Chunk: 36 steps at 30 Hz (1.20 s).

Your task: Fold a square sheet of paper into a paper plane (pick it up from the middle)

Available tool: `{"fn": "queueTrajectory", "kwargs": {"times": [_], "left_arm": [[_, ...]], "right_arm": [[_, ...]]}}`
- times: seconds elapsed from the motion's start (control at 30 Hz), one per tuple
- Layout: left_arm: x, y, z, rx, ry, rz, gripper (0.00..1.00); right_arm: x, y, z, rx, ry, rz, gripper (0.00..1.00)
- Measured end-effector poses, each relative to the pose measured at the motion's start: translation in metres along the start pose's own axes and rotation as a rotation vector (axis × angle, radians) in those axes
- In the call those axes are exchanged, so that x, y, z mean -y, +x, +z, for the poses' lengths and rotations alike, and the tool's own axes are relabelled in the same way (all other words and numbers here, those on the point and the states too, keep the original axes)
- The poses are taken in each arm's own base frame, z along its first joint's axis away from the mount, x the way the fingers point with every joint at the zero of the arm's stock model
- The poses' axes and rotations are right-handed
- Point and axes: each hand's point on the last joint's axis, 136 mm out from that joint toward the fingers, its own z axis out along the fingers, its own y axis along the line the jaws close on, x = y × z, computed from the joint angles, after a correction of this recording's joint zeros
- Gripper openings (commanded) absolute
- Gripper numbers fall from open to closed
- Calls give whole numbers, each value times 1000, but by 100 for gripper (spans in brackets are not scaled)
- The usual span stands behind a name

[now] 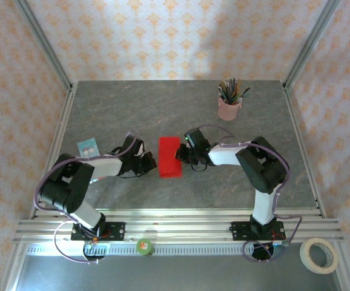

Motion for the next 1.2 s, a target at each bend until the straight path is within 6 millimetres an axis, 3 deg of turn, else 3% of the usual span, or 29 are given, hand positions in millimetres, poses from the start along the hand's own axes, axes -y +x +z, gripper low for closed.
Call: {"fn": "queueTrajectory", "kwargs": {"times": [0.2,0.37,0.5,0.7,1.07,1.2], "left_arm": [[30,-1,-16,27,99,26,0],[46,16,-2,-29,145,43,0],[38,27,12,-80,116,29,0],[18,38,15,-99,83,19,0],[-17,52,-16,-53,47,21,0],[-6,47,-28,-26,65,37,0]], "right_arm": [[0,-1,0,5,1,-1,0],[0,-2,0,8,1,-1,0],[0,-2,0,9,0,-1,0],[0,-2,0,9,0,-1,0],[0,-2,0,11,-1,-2,0],[0,-2,1,10,-1,-1,0]]}}
